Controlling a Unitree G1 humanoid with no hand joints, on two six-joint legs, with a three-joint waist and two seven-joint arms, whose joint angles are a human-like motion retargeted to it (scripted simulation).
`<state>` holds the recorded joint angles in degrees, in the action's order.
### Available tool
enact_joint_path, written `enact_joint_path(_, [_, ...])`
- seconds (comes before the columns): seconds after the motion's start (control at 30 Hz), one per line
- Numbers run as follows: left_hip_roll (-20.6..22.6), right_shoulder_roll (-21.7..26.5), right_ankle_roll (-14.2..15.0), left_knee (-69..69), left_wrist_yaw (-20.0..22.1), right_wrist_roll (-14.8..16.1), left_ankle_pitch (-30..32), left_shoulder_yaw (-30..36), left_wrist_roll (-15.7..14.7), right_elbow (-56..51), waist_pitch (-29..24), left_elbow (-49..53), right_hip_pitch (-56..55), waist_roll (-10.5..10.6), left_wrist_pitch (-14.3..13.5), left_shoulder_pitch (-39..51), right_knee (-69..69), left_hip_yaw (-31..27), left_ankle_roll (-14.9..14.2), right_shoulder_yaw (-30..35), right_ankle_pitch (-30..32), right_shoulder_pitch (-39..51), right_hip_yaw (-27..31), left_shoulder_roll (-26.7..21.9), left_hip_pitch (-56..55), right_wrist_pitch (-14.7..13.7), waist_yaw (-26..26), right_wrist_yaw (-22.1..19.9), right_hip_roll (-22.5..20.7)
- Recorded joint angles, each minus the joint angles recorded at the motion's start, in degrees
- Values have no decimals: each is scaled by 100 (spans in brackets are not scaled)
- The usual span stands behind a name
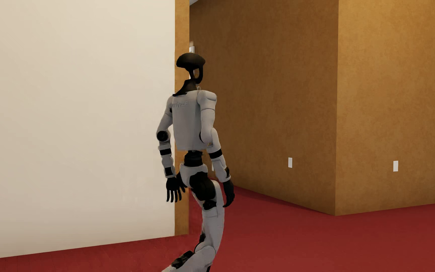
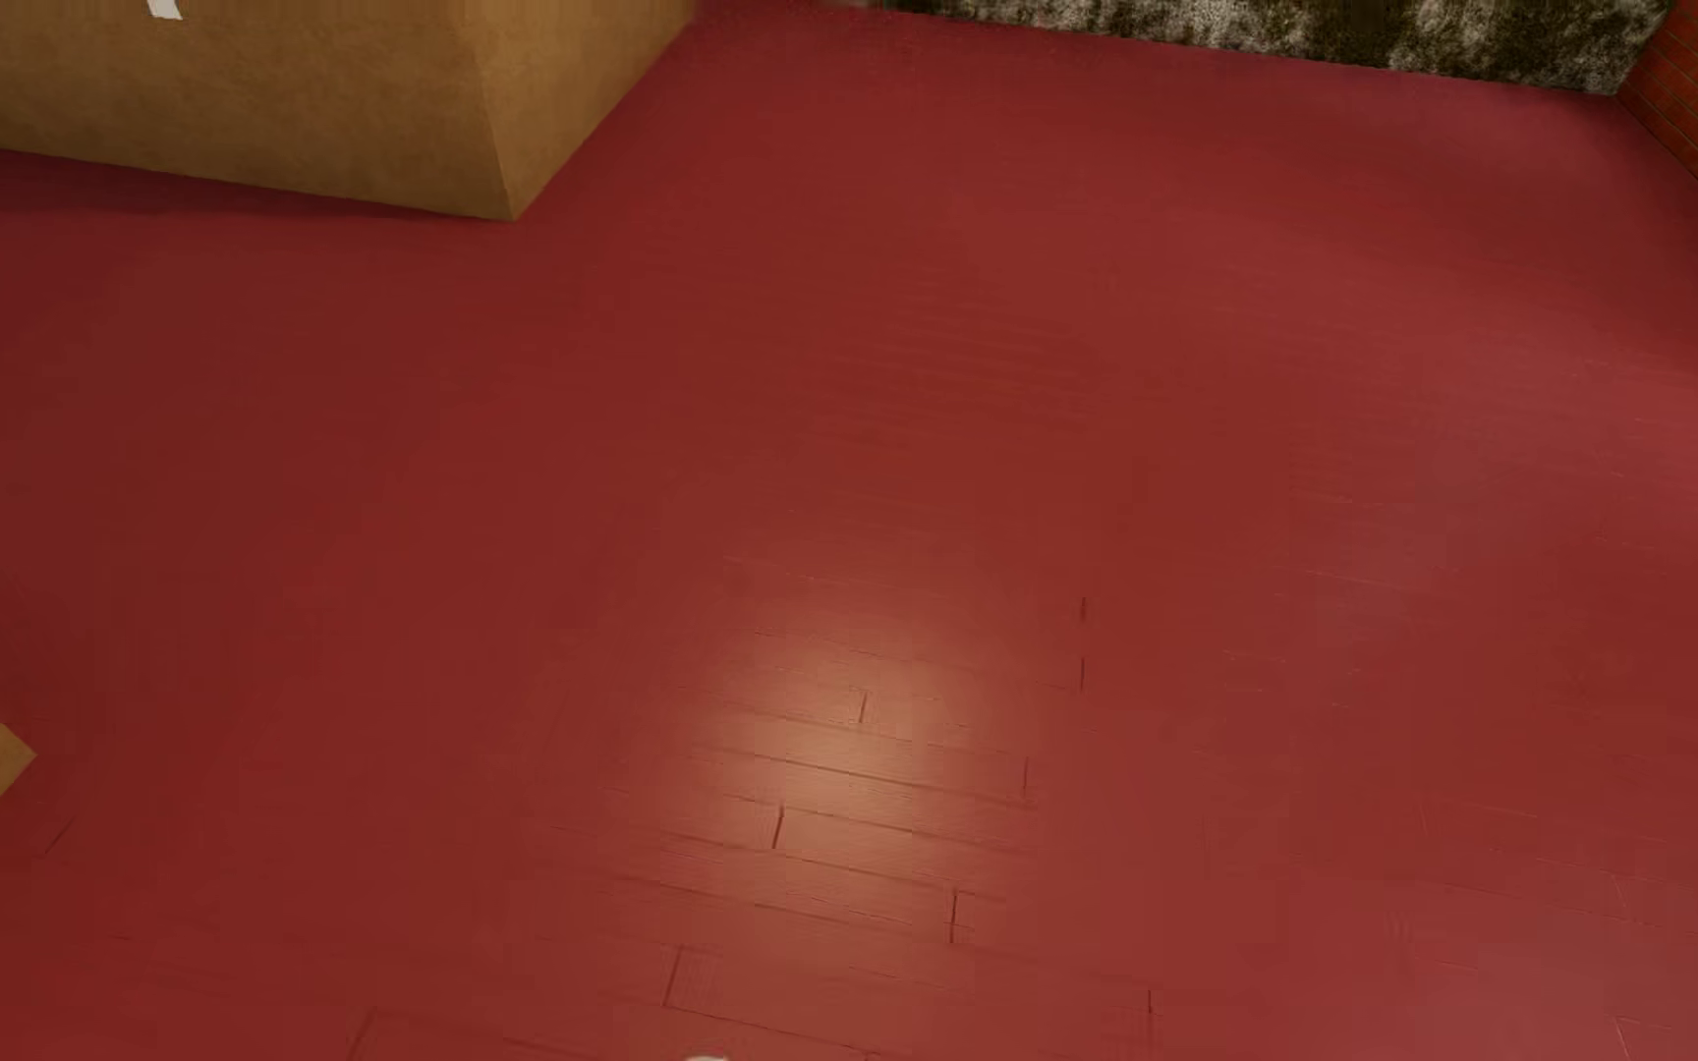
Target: Circle the corner
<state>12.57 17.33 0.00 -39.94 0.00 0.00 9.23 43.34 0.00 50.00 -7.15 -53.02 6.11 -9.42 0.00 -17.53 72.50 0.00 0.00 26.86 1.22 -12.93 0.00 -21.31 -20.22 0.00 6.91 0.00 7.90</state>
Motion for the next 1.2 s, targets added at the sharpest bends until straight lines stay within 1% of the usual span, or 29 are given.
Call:
enact_joint_path(0.07, [-106, 51, 0, 414, 0, 0, -818, 23, 0, 118, -82, 206, -1045, 227, 0, 305, 853, 0, 0, 208, -1593, -206, 0, -27, 1122, 0, -658, 0, -37])
enact_joint_path(0.13, [-278, 106, 0, 934, 0, 0, -1715, 180, 0, 204, -18, 489, -1834, 491, 0, 734, -191, 0, 0, 181, -1918, -498, 0, -142, 2126, 0, -1385, 0, -52])
enact_joint_path(0.2, [-477, 213, 0, 1423, 0, 0, -2562, -84, 0, 336, 8, 722, -2280, 688, 0, 1124, -2097, 0, 0, 111, -1552, -676, 0, -225, 3065, 0, -1795, 0, -12])
enact_joint_path(0.27, [-538, 254, 0, 1580, 0, 0, -3260, -576, 0, 501, 192, 874, -2581, 716, 0, 1476, -3917, 0, 0, 241, -545, -704, 0, -307, 3625, 0, -2034, 0, 33])
enact_joint_path(0.3, [-528, 264, 0, 1574, 0, 0, -3337, -821, 0, 583, 278, 893, -2813, 768, 0, 1597, -6289, 0, 0, 214, -9, -712, 0, -301, 3807, 0, -2030, 0, 40])
enact_joint_path(0.33, [-649, 292, 0, 1449, 0, 0, -3196, -862, 0, 577, 283, 1040, -3045, 805, 0, 1657, -4361, 0, 0, 309, -470, -705, 0, -395, 3969, 0, -2182, 0, 40])
enact_joint_path(0.37, [-823, 308, 0, 1208, 0, 0, -2849, -1179, 0, 656, 212, 1193, -3149, 897, 0, 1537, -3830, 0, 0, 411, -411, -663, 0, -399, 4213, 0, -2343, 0, -127])
enact_joint_path(0.4, [-989, 302, 0, 613, 0, 0, -2118, -1337, 0, 765, 304, 1106, -3267, 1006, 0, 1415, -3320, 0, 0, 441, -122, -665, 0, -292, 4141, 0, -2450, 0, -248])
enact_joint_path(0.43, [-1248, 291, 0, -422, 0, 0, -949, -1396, 0, 911, 267, 922, -3093, 1195, 0, 1230, -2852, 0, 0, 426, -326, -646, 0, -107, 3928, 0, -2479, 0, -536])
enact_joint_path(0.47, [-1216, 251, 0, -1896, 0, 0, -19, -1310, 0, 952, 272, 833, -2882, 1175, 0, 1070, -2775, 0, 0, 324, -635, -569, 0, -42, 3255, 0, -2345, 0, -731])
enact_joint_path(0.5, [-1323, 215, 0, -3372, 0, 0, -9, -1149, 0, 824, 150, 709, -2472, 1207, 0, 1006, -2838, 0, 0, 157, -917, -544, 0, 33, 2567, 0, -2216, 0, -959])
enact_joint_path(0.53, [-1298, 222, 0, -4189, 0, 0, -366, -742, 0, 645, 49, 614, -1926, 1125, 0, 996, -3045, 0, 0, 212, -1051, -455, 0, 35, 1895, 0, -1996, 0, -901])
enact_joint_path(0.6, [-1099, 228, 0, -3635, 0, 0, -241, -607, 0, 158, -19, 794, -1072, 798, 0, 583, -3507, 0, 0, 245, -1192, -284, 0, 18, 787, 0, -1246, 0, -749])
enact_joint_path(0.63, [-1019, 307, 0, -2458, 0, 0, 258, -311, 0, -59, -69, 280, -592, 734, 0, 548, -3711, 0, 0, 256, -1275, -178, 0, 110, 495, 0, -961, 0, -623])
enact_joint_path(0.67, [-1022, 319, 0, -1116, 0, 0, 510, -532, 0, -318, 9, 127, -261, 698, 0, 371, -3951, 0, 0, 112, -1378, -114, 0, 167, 160, 0, -694, 0, -628])
enact_joint_path(0.7, [-959, 365, 0, 280, 0, 0, -83, -559, 0, -536, 61, -22, 215, 682, 0, 238, -4181, 0, 0, 11, -1562, -73, 0, 164, 92, 0, -532, 0, -612])
enact_joint_path(0.73, [-912, 437, 0, 1017, 0, 0, -2096, -392, 0, -744, 163, -46, 567, 754, 0, 140, -4355, 0, 0, -185, -1804, -4, 0, 127, 107, 0, -449, 0, -720])
enact_joint_path(0.77, [-958, 518, 0, 3057, 0, 0, -474, -264, 0, -892, 309, -49, 764, 789, 0, 10, -4359, 0, 0, -358, -2133, 23, 0, 67, -16, 0, -392, 0, -753])
enact_joint_path(0.8, [-958, 554, 0, 3222, 0, 0, -254, -139, 0, -893, 354, -108, 935, 832, 0, -105, -4336, 0, 0, -513, -2342, 56, 0, 37, -129, 0, -320, 0, -838])
enact_joint_path(0.83, [-862, 521, 0, 1158, 0, 0, -2232, -45, 0, -838, 304, -183, 1104, 758, 0, -160, -4168, 0, 0, -711, -2375, 9, 0, 20, -321, 0, -225, 0, -812])
enact_joint_path(0.87, [-664, 467, 0, 964, 0, 0, -1568, -37, 0, -686, 303, -239, 1196, 668, 0, -221, -3785, 0, 0, -900, -2131, -81, 0, -5, -341, 0, -201, 0, -750])
enact_joint_path(0.9, [-353, 362, 0, 952, 0, 0, -598, -113, 0, -501, 329, -307, 891, 420, 0, -279, -2813, 0, 0, -962, -1316, -155, 0, -19, -338, 0, -234, 0, -446])
enact_joint_path(0.93, [-118, 276, 0, 541, 0, 0, 57, -67, 0, -239, 210, -408, 571, 307, 0, -304, -1494, 0, 0, -909, -247, -290, 0, -50, -218, 0, -343, 0, -202])
enact_joint_path(0.97, [68, 246, 0, 353, 0, 0, 185, -163, 0, -105, 142, -367, -88, 270, 0, -262, -199, 0, 0, -871, -327, -390, 0, -74, -20, 0, -455, 0, -36])
enact_joint_path(1.0, [153, 236, 0, 428, 0, 0, 100, -324, 0, 4, -41, -213, -692, 279, 0, -215, 419, 0, 0, -748, -973, -432, 0, -112, 446, 0, -463, 0, 53])
enact_joint_path(1.03, [110, 234, 0, 546, 0, 0, -203, -476, 0, 172, -63, -118, -1255, 439, 0, -103, 206, 0, 0, -609, -1220, -454, 0, -94, 817, 0, -734, 0, -2])
enact_joint_path(1.1, [76, 345, 0, 688, 0, 0, -929, -539, 0, 211, -98, 370, -1830, 772, 0, 131, -1705, 0, 0, -537, -1398, -652, 0, -186, 1512, 0, -1388, 0, -72])
enact_joint_path(1.13, [49, 388, 0, 833, 0, 0, -1300, -704, 0, 187, -42, 516, -1967, 901, 0, 254, -2944, 0, 0, -656, -1143, -829, 0, -183, 1826, 0, -1532, 0, -41])
enact_joint_path(1.2, [-40, 383, 0, 806, 0, 0, -2032, -1103, 0, 226, 157, 894, -2315, 1065, 0, 462, -4321, 0, 0, -652, 1839, -1100, 0, -304, 2141, 0, -1689, 0, 85])
